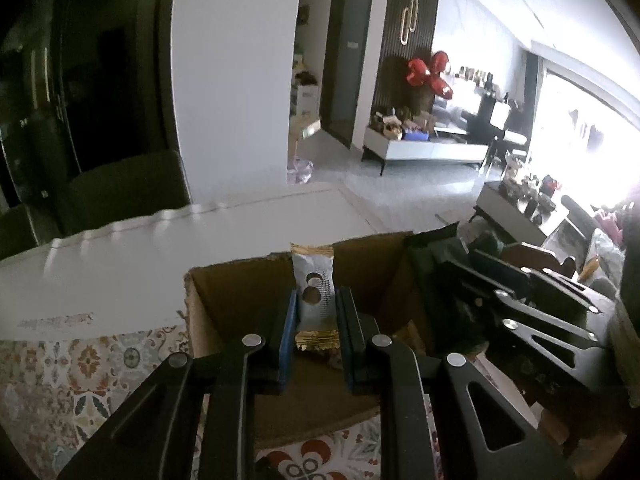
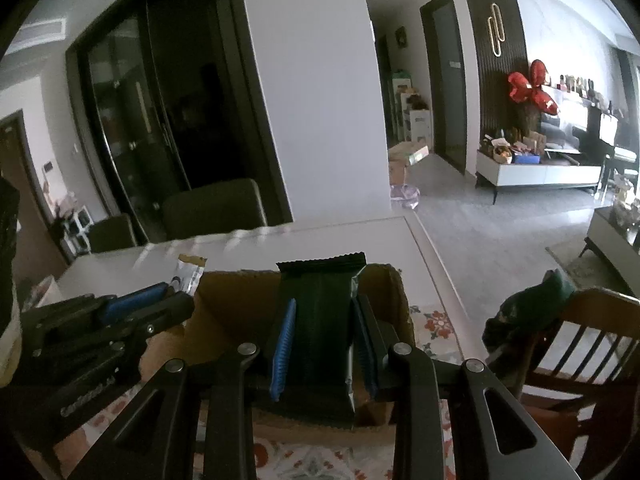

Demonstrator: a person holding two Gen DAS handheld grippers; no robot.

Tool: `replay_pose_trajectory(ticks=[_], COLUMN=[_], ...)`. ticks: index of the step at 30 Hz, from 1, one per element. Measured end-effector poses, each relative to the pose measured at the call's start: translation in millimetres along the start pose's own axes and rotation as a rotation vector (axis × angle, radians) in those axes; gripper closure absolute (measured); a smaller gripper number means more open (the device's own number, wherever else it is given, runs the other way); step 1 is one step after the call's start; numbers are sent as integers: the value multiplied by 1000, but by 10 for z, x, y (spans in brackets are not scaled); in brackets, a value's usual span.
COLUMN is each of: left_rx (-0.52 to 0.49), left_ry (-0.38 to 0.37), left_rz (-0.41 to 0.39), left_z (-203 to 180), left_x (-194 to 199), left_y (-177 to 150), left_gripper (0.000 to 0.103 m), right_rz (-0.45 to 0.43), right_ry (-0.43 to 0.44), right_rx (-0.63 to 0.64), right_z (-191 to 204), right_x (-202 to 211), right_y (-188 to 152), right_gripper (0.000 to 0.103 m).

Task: Organize snacks
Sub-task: 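Open both tools to drop the two snacks into the box, then withdraw both tools from the box and move the left tool toward the purple candy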

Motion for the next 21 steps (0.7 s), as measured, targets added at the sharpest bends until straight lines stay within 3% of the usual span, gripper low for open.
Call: replay_pose_trajectory(ticks=[2,4,5,6,8,10,13,16,21], left_rx=[0,6,11,11,9,3,-8,-19,-30], left_ry=[2,10,19,26,44,69,118,144,169], left_rz=[15,23,22,20,10,0,-30,-71,-130], left_z=[3,10,26,44,48,56,52,4,-58], left_x=[-61,-84,-79,-84,-28,42,196,393,666], left_y=[-9,-17,-12,-6,-26,-56,-110,-183,-290], left_gripper=[78,64,64,63,58,44,34,23,17], right_rz=[5,13,16,19,10,-3,5,-8,-36], right_ry=[-4,-4,-8,-15,-27,-37,-34,-37,-19], right_rx=[0,-2,-1,4,8,11,1,-1,25], right_z=[-1,17,18,19,21,22,13,7,52], right_x=[-29,-55,-60,-62,-36,8,77,193,415], right_y=[-13,-25,-24,-31,-38,-50,-84,-139,-256], right_gripper=[73,72,71,69,53,52,52,42,41])
Point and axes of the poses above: each gripper's, at about its wrist camera, not at the fingertips, and x roughly against the way its jaws point, z to its left, y to its top, the point moved 4 cm from there along -x, roughly the way its jaws point, and after that the axes turned 7 degrees about -x, right-handed, at the moved point
